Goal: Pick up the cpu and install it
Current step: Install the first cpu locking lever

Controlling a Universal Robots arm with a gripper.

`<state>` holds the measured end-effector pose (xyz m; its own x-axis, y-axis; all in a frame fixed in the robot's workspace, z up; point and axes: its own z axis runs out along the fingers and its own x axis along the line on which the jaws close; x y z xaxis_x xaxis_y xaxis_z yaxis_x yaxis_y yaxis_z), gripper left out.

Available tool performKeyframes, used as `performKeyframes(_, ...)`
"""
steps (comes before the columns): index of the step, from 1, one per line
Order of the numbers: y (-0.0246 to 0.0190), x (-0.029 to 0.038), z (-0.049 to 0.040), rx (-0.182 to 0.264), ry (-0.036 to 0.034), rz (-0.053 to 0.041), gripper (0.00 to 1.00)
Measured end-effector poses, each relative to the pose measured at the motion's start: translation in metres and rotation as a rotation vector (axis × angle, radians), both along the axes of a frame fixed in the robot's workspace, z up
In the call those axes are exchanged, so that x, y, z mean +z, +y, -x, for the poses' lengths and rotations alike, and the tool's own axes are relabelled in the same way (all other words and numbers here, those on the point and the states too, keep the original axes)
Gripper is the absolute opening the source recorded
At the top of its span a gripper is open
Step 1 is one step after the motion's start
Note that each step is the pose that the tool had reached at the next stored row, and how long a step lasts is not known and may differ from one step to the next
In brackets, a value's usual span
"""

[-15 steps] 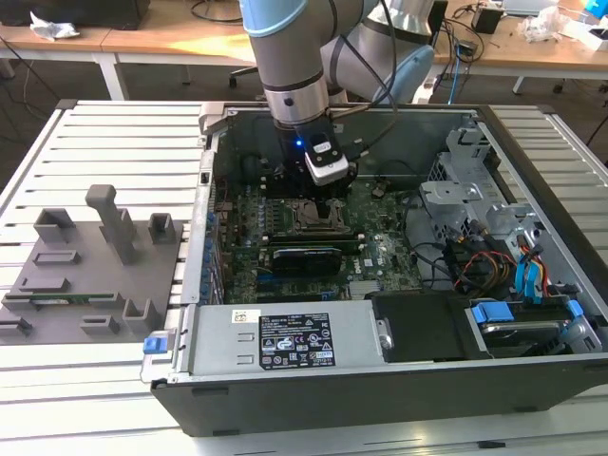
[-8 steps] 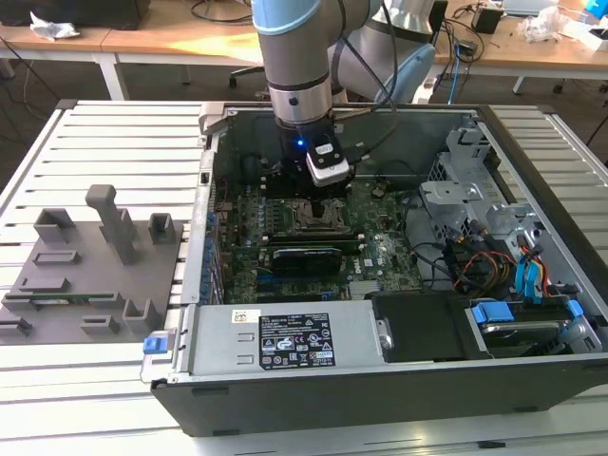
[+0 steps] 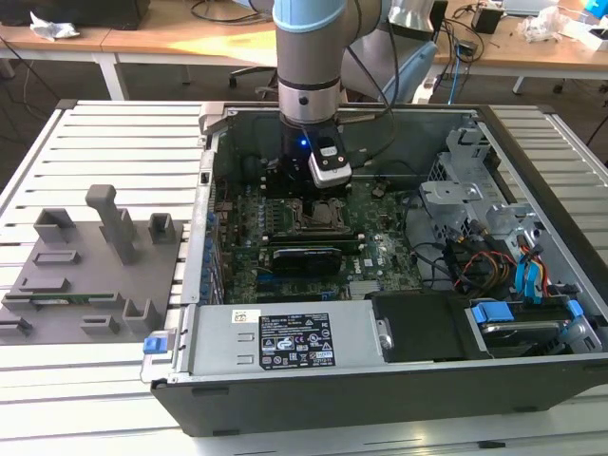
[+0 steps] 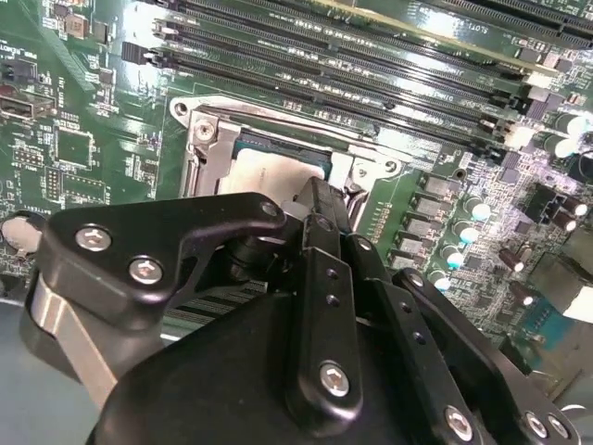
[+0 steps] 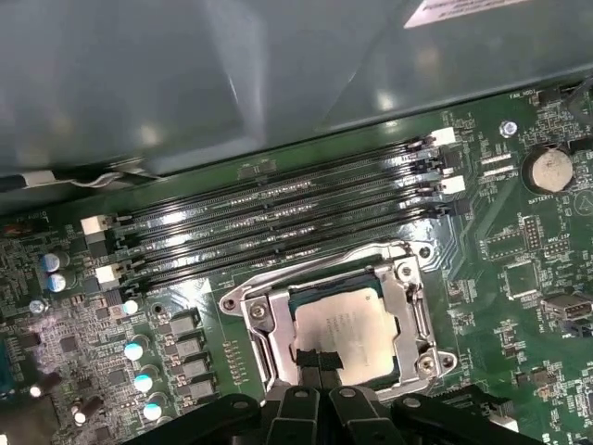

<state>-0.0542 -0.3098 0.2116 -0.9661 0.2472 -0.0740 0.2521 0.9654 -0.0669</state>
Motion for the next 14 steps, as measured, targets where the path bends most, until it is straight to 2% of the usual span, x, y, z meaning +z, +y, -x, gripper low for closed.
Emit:
performKeyframes(1, -0.0001, 0.0000, 0.0000, 0.000, -0.0002, -0.0241, 0.11)
performKeyframes(2, 0.0000, 0.0000, 0.0000, 0.000, -0.0001, -0.0425, 0.11)
performKeyframes(3, 0.0000, 0.0008, 0.0000, 0.000, 0.0000, -0.0648, 0.11)
performKeyframes(4, -0.0001, 0.0028, 0.0000, 0.000, -0.0001, -0.0757, 0.11)
performKeyframes(8, -0.0001, 0.0080, 0.0000, 0.000, -0.0001, -0.0893, 0.11)
performKeyframes(10, -0.0001, 0.0090, 0.0000, 0.000, -0.0001, -0.1053, 0.11)
performKeyframes(12, -0.0002, 0.0091, -0.0011, 0.000, -0.0001, -0.1055, 0.11)
performKeyframes(14, -0.0002, 0.0091, -0.0067, 0.000, 0.0000, -0.1055, 0.11)
